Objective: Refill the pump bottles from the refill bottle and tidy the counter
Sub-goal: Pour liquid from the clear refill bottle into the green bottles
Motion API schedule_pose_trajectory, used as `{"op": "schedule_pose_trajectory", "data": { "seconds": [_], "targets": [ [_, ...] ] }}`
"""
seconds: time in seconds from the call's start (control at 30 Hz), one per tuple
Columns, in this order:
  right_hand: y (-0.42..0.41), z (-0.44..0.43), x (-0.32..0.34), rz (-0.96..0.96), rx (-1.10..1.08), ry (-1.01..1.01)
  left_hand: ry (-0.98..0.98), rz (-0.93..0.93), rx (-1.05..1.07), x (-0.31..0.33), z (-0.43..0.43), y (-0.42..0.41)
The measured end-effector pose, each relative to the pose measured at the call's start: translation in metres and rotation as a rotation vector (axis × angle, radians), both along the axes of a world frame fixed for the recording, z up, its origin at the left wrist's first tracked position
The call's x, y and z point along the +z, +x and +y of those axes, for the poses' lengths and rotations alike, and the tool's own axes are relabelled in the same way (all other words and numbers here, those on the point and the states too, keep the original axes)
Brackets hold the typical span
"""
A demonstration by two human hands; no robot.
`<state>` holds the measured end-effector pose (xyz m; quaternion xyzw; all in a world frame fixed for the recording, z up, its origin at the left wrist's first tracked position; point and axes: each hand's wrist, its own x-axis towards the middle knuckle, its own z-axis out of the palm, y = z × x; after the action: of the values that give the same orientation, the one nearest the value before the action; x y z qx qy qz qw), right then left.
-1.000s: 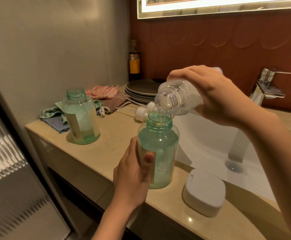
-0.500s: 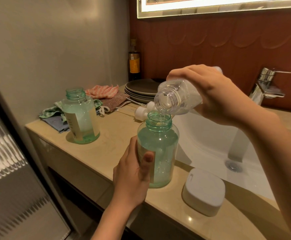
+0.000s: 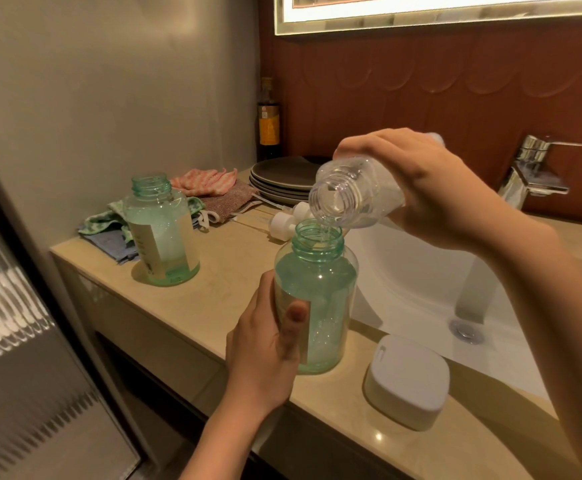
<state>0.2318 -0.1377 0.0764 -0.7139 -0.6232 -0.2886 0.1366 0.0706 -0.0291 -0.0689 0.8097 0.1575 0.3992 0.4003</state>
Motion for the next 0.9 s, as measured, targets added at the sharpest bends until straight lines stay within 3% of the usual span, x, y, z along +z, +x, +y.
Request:
{"op": "schedule_pose_trajectory", "data": {
  "seconds": [0.9],
  "targets": [
    [0.0012,0.0007,0.0007,-0.021,0.018,-0.006,0.015,-0.009,-0.004,0.0005,-0.0001,-0.0005]
  ]
}}
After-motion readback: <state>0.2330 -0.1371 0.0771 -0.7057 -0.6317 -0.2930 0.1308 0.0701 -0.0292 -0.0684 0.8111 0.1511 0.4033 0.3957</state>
